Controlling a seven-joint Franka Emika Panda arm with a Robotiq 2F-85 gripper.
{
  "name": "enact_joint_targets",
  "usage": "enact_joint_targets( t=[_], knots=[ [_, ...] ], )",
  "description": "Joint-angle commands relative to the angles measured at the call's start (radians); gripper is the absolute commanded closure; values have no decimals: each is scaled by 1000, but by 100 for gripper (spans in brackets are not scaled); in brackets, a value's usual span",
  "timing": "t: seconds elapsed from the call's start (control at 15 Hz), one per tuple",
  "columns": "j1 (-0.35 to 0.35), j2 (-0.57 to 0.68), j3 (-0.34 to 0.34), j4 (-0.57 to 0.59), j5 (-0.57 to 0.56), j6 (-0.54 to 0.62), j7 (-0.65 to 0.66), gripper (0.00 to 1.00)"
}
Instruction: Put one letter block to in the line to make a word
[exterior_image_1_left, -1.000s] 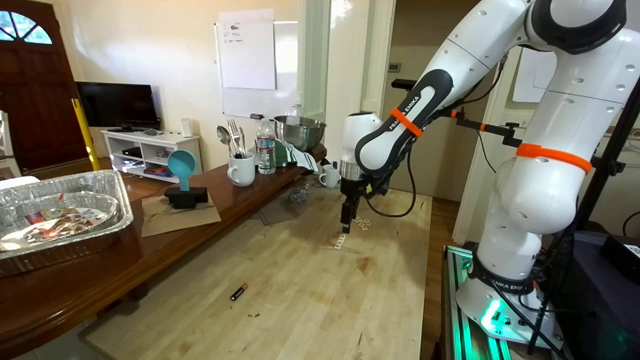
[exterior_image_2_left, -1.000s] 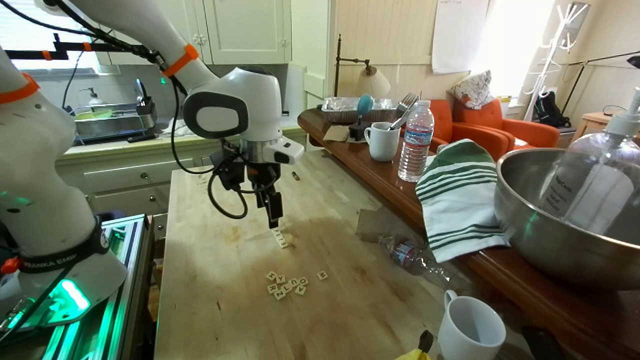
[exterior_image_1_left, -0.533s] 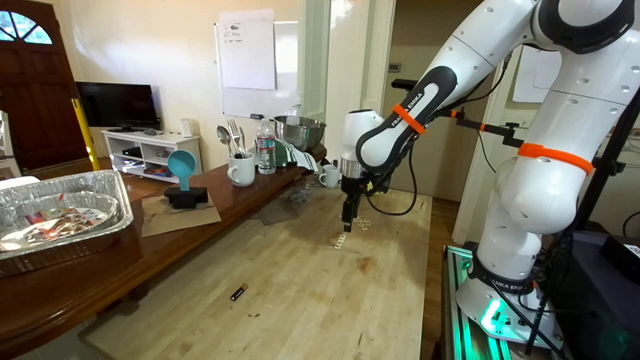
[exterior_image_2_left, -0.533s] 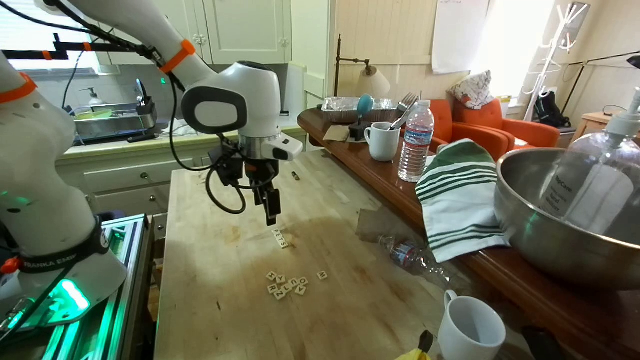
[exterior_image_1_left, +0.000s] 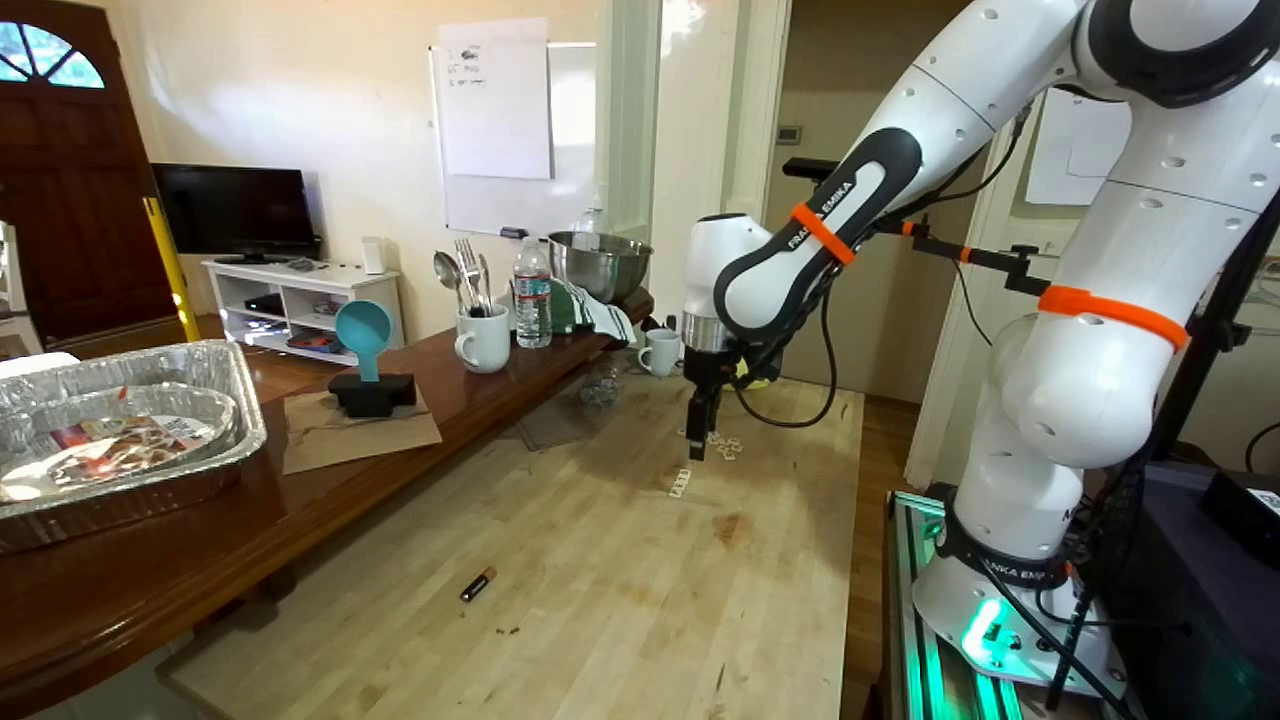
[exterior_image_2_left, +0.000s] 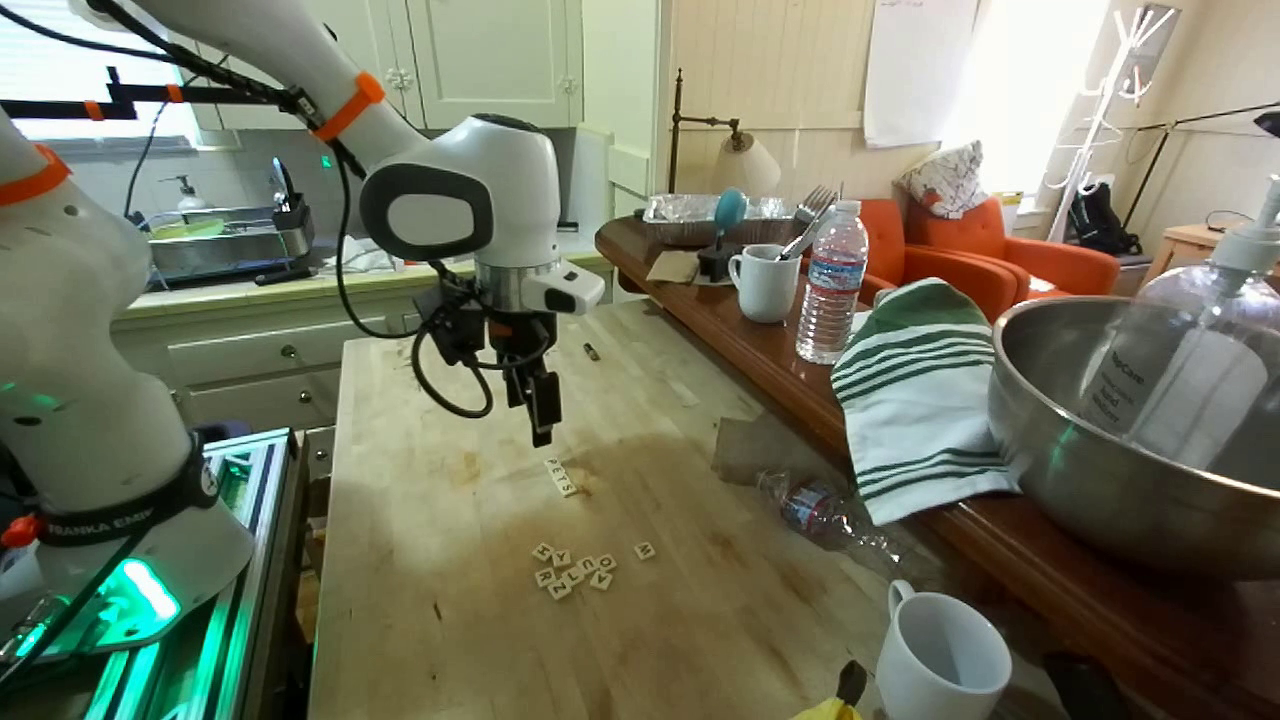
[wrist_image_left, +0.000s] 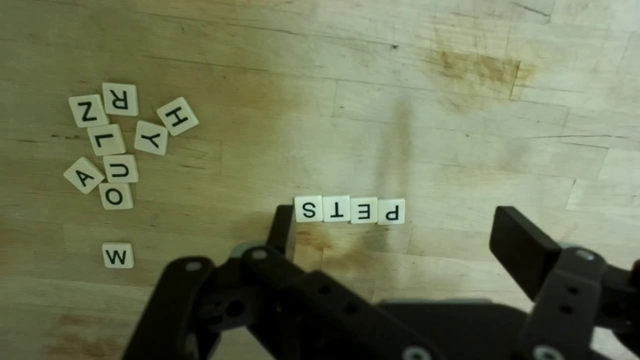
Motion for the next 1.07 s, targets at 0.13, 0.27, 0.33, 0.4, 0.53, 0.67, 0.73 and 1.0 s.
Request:
enact_joint_targets(
  t=[0.13,0.27,0.33,0.4,0.53,0.67,0.73,1.0],
  knots=[
    [5,-27,-8,-3,-10,-33,4,0],
    [4,-28,-8,-2,-10,-33,6,0],
    [4,-28,-9,-1,-11,-34,7,0],
    [4,-28,-9,1,-11,-39,7,0],
    [2,-26,-7,5,-15,-48,16,0],
    [2,-24,-7,6,-8,-46,29,0],
    [7,-10,-10,5,-3,-13,9,0],
    [6,-10,-10,5,-3,-13,13,0]
  ],
)
